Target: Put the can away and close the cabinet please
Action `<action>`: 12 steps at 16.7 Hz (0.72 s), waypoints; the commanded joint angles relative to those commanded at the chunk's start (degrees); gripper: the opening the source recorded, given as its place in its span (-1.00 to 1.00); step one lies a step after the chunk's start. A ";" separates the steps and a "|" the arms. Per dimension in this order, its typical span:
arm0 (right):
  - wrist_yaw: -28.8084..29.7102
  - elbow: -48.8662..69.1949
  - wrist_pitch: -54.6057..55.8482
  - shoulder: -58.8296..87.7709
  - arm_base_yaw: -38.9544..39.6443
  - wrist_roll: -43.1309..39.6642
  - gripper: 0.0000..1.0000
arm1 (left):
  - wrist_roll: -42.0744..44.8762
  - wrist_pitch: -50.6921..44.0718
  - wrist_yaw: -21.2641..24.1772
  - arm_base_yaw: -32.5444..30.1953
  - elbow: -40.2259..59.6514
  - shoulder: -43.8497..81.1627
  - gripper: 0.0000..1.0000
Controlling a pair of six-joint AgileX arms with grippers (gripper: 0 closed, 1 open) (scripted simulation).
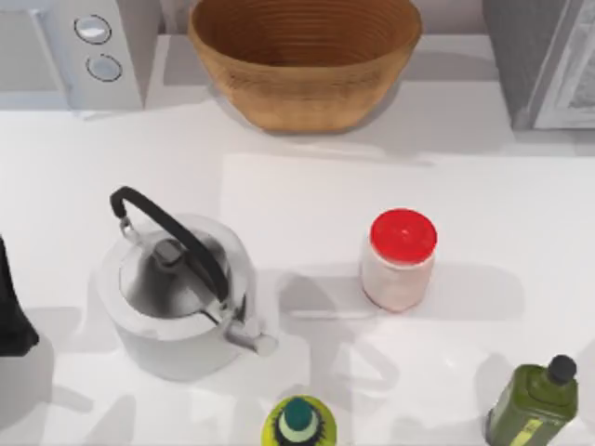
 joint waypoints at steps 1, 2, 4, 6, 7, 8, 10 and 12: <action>0.00 0.20 -0.22 -0.06 0.03 0.00 1.00 | 0.00 0.00 0.00 0.00 0.00 0.00 1.00; 0.00 0.20 -0.22 -0.06 0.03 0.00 1.00 | 0.00 0.00 0.00 0.00 0.00 0.00 1.00; 0.00 0.20 -0.22 -0.06 0.03 0.00 1.00 | 0.00 0.00 0.00 0.00 0.00 0.00 1.00; -0.02 0.29 -0.05 0.03 -0.18 0.02 1.00 | 0.00 0.00 0.00 0.00 0.00 0.00 1.00; 0.55 0.31 -0.16 0.14 0.39 0.09 1.00 | 0.00 0.00 0.00 0.00 0.00 0.00 1.00; 1.69 0.36 -0.34 0.32 1.50 0.20 1.00 | 0.00 0.00 0.00 0.00 0.00 0.00 1.00; 5.65 0.67 -0.79 0.80 5.08 0.35 1.00 | 0.00 0.00 0.00 0.00 0.00 0.00 1.00; 11.67 1.18 -1.19 1.13 10.30 0.28 1.00 | 0.00 0.00 0.00 0.00 0.00 0.00 1.00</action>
